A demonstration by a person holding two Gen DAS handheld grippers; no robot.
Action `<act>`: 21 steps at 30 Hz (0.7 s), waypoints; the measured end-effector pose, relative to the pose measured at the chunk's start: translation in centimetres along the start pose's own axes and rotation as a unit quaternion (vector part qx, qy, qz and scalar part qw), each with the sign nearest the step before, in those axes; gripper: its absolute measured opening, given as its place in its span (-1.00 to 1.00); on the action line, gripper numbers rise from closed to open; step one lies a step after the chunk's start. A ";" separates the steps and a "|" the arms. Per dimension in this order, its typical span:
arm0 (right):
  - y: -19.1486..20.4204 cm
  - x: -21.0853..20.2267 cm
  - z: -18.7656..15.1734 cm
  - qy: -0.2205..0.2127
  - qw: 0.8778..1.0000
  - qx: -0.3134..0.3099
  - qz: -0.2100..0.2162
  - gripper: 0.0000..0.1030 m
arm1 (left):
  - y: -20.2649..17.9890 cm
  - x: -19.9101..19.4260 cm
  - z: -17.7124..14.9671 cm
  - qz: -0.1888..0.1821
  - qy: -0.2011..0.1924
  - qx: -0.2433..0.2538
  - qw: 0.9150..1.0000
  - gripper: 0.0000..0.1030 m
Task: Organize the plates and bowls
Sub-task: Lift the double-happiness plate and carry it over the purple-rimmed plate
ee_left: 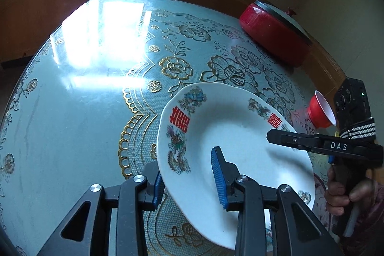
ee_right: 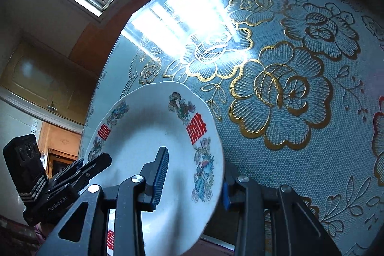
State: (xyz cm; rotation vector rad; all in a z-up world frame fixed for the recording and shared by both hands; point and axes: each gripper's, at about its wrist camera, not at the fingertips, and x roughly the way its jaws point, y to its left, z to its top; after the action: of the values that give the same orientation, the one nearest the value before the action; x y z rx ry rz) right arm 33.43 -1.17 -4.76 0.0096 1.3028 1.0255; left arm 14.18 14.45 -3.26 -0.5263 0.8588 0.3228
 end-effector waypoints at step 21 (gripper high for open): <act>2.3 -2.3 -3.2 -0.032 0.993 -0.097 -0.055 -0.29 | -2.3 -1.3 -1.9 -0.018 -0.017 0.033 0.999 -0.34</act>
State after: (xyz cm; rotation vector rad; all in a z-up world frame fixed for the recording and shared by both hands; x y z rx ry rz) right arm 29.75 -2.92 -2.80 -0.1738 1.1291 1.0456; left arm 13.26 11.38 -2.54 -0.4734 0.8226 0.2689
